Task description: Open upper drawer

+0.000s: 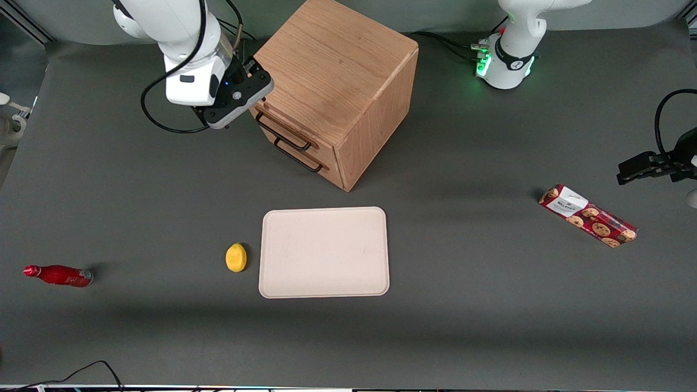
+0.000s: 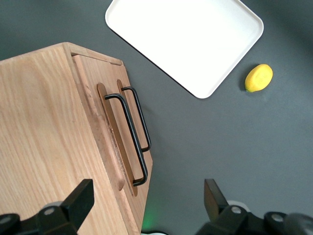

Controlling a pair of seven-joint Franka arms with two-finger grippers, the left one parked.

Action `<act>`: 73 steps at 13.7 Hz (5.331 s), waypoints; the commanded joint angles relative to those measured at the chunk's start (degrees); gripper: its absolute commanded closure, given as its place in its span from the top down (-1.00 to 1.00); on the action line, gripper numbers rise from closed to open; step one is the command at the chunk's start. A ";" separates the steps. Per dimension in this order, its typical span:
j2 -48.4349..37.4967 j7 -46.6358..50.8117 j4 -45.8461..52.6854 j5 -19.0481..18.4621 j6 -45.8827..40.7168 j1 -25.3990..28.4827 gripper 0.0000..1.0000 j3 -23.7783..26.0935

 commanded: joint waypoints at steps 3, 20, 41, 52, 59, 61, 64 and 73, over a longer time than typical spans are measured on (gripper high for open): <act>2.66 -8.68 -1.16 11.22 0.31 0.73 1.00 -6.00; 2.05 -15.12 -20.41 13.18 14.29 0.55 1.00 -5.14; 6.79 -27.60 -22.26 13.09 22.37 -0.59 1.00 -3.47; 9.70 -32.78 -18.14 13.00 22.64 -4.63 1.00 -4.00; 11.80 -36.03 -15.76 12.65 22.64 -5.42 1.00 -5.84; 12.16 -37.34 -15.32 12.65 22.64 -5.34 1.00 -7.25; 14.00 -40.77 -13.22 13.00 22.64 -5.34 1.00 -9.53; 17.78 -46.14 -8.47 13.18 22.64 -5.42 1.00 -13.14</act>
